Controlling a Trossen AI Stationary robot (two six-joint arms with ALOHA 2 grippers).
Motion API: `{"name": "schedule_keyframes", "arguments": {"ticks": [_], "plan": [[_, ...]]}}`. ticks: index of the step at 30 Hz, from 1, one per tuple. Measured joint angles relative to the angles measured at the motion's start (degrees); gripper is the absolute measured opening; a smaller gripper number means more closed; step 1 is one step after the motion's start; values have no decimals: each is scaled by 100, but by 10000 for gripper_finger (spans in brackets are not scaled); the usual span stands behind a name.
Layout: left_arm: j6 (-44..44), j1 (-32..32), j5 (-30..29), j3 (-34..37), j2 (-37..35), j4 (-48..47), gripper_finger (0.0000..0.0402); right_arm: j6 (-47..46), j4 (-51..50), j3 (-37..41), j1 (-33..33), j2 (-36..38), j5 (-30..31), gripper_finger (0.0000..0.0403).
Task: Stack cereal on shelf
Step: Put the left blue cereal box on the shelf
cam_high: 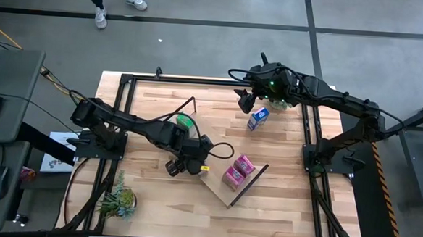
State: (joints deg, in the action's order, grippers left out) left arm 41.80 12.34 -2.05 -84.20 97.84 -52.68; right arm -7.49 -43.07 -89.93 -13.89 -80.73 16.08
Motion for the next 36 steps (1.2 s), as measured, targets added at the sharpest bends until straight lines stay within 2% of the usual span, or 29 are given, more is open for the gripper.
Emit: {"name": "schedule_keyframes", "arguments": {"ticks": [10,18,24,36], "plan": [[-253,-48,-24,0,0,245,244,0,0,0,0,0,0,262],[-728,-179,-336,0,0,256,243,0,1,0,0,0,0,262],[-1150,-194,-314,0,0,251,243,0,2,0,0,0,0,262],[-1324,-181,-155,0,-20,238,243,0,2,0,0,0,0,262]]}}
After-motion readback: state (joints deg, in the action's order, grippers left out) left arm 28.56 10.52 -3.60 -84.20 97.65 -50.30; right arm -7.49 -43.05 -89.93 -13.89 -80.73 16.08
